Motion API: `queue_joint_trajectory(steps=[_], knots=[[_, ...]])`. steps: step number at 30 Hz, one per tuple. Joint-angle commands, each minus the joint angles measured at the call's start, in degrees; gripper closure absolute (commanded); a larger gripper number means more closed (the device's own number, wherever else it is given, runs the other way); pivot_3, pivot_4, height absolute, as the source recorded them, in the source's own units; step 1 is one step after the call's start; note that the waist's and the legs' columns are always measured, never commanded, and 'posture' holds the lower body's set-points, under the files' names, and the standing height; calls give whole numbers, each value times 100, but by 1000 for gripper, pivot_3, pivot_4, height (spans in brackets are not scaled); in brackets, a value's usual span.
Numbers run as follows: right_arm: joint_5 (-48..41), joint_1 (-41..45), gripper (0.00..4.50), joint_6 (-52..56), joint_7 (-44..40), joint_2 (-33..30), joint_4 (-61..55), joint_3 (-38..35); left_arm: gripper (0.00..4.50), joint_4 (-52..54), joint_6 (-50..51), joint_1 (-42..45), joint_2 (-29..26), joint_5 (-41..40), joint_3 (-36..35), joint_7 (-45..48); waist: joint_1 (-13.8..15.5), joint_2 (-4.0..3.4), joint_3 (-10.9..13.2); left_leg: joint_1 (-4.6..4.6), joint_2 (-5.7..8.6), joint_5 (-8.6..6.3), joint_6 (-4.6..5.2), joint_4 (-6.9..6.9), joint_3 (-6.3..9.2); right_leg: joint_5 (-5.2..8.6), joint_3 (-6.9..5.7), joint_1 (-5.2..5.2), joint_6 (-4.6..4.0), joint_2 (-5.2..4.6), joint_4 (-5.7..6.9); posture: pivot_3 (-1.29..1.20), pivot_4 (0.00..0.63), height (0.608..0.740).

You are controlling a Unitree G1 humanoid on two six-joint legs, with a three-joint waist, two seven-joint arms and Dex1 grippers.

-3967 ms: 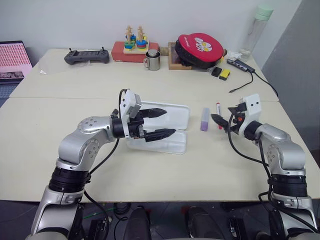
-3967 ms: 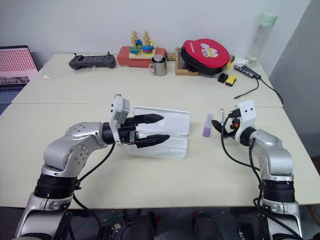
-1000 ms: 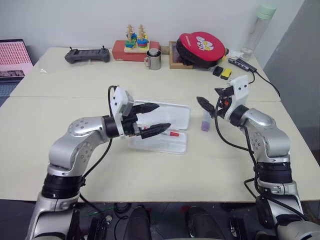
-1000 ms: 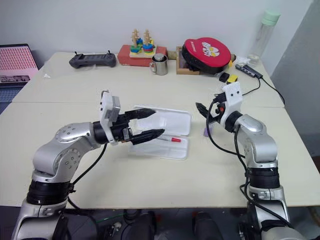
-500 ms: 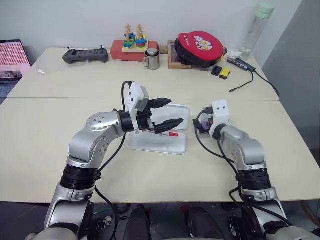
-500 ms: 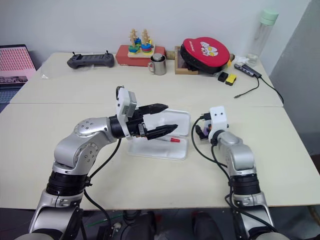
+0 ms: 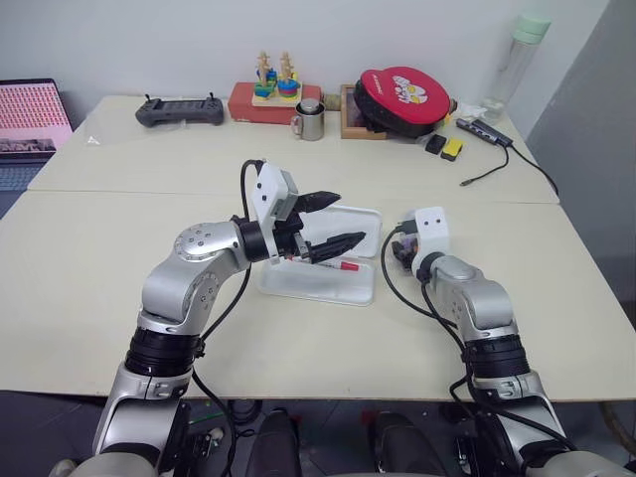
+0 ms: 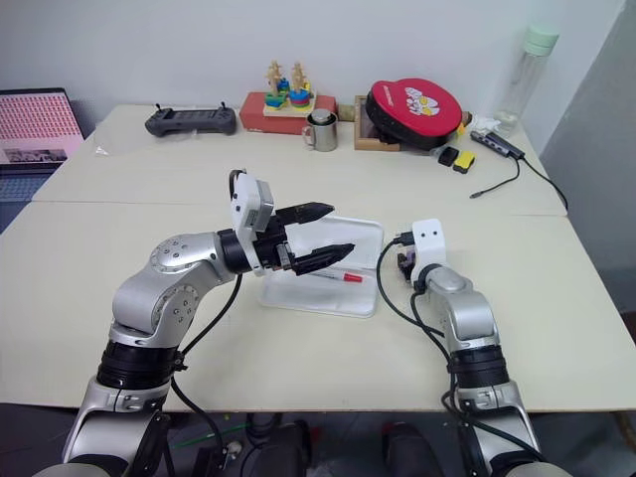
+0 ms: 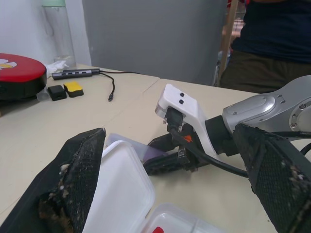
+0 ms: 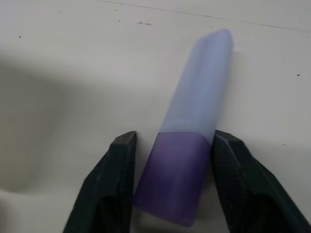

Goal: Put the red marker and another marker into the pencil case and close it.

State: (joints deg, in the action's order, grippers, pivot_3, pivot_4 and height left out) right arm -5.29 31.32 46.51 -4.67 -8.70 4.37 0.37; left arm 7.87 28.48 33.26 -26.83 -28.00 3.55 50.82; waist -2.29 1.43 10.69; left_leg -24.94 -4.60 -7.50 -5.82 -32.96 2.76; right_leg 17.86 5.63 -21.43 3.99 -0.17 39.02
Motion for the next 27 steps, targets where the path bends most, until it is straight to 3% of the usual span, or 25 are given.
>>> queue_joint_trajectory(steps=[1, 3, 10, 14, 18, 22, 27], knots=[[141, -29, 3226, -2, 300, -173, 149, -390, 0, -57, -151, 135, 10, 18, -83, 50, 21, 0, 0, 0, 0, 0, 0, 0, 0, 0, 0, 0, 0, 0, -1, 0, 150, 740], [135, 1, 3513, -62, 360, -181, 144, -465, 0, -85, -185, 150, 24, 16, -79, 56, 39, 0, 0, -1, 0, 0, 0, 1, 0, 0, 0, 0, 0, 0, -2, 0, 150, 740], [-71, 313, 3513, -699, 348, -178, -99, -791, 0, -56, -151, 92, -33, -54, -189, 58, 24, -2, 1, -9, -1, 0, 0, 9, -2, 1, 2, -14, -4, 1, -3, 0, 150, 740], [-276, 719, 3513, -1316, -47, -265, -334, -856, 0, 94, 52, -143, -254, -313, -664, -27, -96, -7, 5, -21, -2, 0, 0, 12, -6, 1, 7, -32, -5, 1, -1, 0, 150, 740], [-957, 1263, 3513, -1465, -1478, -371, -798, -395, 0, 389, 301, -1090, -1032, -543, -1462, 166, -260, -11, 6, -24, -4, -1, 2, 23, -7, 0, 12, -42, -18, 4, 1, 0, 150, 740], [-1263, 1296, 3513, -954, -2989, -741, -1373, 835, 0, 536, 239, -2330, -1867, -391, -2100, 504, -286, -10, 6, -24, -10, -4, 1, 39, -3, 3, 6, -51, -51, 7, 3, 0, 150, 740], [-1092, 1297, 3513, -743, -3903, -1063, -1349, 2019, 0, 719, 262, -3006, -2183, -449, -2536, 496, -91, -9, 6, -50, -9, -5, -2, 49, 2, 15, -17, -72, -70, -1, 3, 0, 150, 740]])
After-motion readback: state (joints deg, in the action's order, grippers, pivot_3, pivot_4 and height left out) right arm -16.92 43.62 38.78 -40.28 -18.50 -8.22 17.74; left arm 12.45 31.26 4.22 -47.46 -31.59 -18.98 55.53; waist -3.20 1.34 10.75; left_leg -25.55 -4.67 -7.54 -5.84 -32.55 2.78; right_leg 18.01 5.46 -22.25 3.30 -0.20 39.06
